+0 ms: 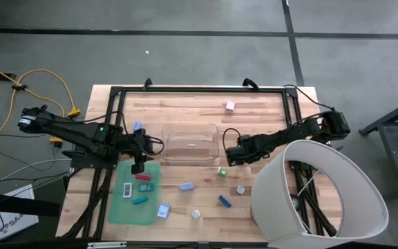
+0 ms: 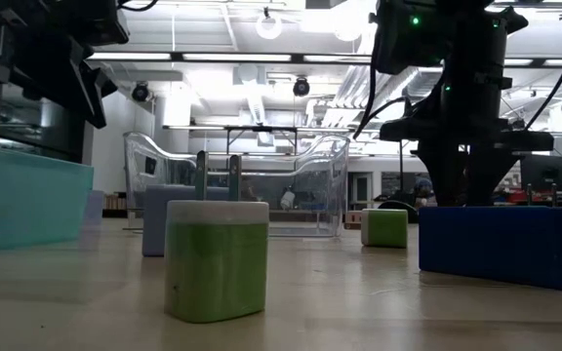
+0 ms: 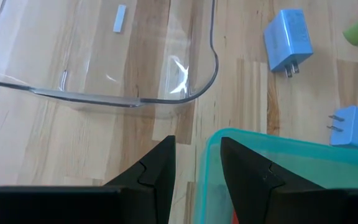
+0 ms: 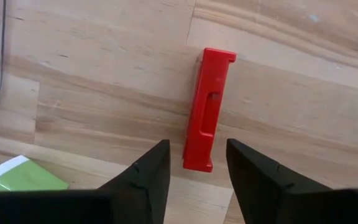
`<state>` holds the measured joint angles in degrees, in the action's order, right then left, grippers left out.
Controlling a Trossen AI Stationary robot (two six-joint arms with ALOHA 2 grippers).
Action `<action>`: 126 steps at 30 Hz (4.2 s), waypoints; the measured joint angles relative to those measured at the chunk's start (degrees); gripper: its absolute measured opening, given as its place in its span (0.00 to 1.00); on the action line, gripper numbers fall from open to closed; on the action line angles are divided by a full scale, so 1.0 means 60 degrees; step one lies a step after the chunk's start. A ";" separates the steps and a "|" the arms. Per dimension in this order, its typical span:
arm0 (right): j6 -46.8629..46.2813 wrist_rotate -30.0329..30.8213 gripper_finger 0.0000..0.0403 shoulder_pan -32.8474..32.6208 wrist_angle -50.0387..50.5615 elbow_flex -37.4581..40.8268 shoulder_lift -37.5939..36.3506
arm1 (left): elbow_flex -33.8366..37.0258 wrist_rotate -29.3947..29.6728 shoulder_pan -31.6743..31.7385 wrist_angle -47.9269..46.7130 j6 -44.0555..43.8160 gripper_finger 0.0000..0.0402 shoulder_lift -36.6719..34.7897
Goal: Pick & Place Office items
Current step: Put the red digital clock into the green bin
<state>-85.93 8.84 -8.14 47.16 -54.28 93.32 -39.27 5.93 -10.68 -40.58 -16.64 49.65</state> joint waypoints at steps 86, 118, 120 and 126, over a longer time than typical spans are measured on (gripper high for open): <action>0.7459 -0.0203 0.14 0.2236 -0.1952 0.0000 -0.3123 | 0.0001 -0.1224 0.0065 0.2097 0.1309 0.31 0.0000; 1.0304 -0.4537 0.14 0.2787 -0.9752 -0.0004 -0.1126 | 0.0005 -0.8364 0.5507 0.9037 0.0261 0.31 0.3128; 1.0307 -0.4518 0.14 0.2787 -0.9951 -0.0004 -0.1125 | 0.0005 -0.7692 0.5422 0.9151 0.0537 0.31 0.3191; 1.0360 -0.4468 0.14 0.2794 -1.0363 -0.0004 -0.1122 | 0.0005 -0.6494 0.5165 0.9556 0.1057 0.31 0.3198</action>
<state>-23.77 -17.97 8.62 -15.02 -54.30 86.59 -39.24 -33.03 20.31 16.75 -10.30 68.84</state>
